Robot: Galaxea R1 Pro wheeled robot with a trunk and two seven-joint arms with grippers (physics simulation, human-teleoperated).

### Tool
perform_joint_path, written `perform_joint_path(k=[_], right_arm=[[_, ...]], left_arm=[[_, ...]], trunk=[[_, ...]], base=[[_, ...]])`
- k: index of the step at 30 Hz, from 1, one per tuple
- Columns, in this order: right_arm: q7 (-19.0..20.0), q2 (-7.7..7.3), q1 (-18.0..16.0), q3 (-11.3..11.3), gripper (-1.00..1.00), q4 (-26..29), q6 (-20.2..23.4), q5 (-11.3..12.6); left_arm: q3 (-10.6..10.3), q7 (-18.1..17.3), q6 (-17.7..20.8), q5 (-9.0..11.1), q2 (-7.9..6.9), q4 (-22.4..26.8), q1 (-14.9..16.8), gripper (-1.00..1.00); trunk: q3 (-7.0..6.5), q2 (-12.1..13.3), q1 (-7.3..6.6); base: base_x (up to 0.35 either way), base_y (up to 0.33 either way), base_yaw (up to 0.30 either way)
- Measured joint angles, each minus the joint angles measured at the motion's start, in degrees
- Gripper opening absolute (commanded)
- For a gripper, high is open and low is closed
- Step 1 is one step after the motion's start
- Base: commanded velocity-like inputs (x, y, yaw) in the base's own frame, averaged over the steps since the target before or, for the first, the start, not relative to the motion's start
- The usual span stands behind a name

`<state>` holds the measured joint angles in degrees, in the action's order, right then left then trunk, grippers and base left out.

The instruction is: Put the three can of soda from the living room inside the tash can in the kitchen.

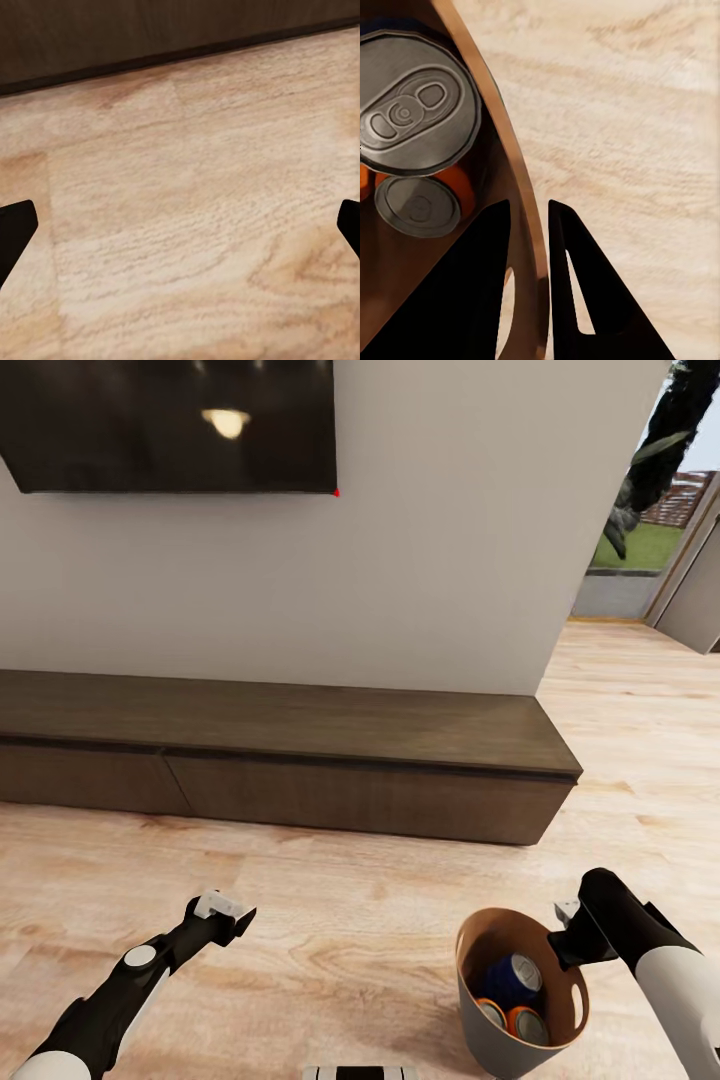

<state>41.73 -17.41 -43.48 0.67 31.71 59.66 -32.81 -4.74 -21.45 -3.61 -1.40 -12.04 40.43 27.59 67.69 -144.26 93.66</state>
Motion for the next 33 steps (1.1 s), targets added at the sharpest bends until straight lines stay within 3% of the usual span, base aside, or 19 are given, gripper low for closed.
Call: perform_joint_path(k=[6, 14, 29, 33], right_arm=[[0.0, -0.07, 0.0, 0.0, -1.0, 0.1, 0.0, 0.0], [0.0, -0.21, 0.0, 0.0, -1.0, 0.1, 0.0, 0.0], [0.0, -0.51, 0.0, 0.0, -1.0, 0.1, 0.0, 0.0], [0.1, -0.51, -0.1, -0.2, -1.0, 0.5, 0.3, 0.2]], left_arm=[[0.0, 0.0, 0.0, -0.1, 0.0, 0.0, 0.0, 1.0], [-0.1, 0.0, 0.0, -0.5, 0.0, -0.1, 0.0, 1.0], [-0.1, 0.0, -0.1, -0.5, 0.0, -0.1, 0.0, 1.0], [-0.1, 0.0, -0.1, -0.6, -0.01, -0.1, -0.1, 1.0]], trunk=[[0.0, 0.0, 0.0], [1.77, -0.1, 0.21], [1.77, -0.1, 0.21], [2.63, -0.2, 0.28]], base=[[0.0, 0.0, 0.0], [0.0, 0.0, 0.0], [0.0, 0.0, 0.0], [0.0, 0.0, 0.0]])
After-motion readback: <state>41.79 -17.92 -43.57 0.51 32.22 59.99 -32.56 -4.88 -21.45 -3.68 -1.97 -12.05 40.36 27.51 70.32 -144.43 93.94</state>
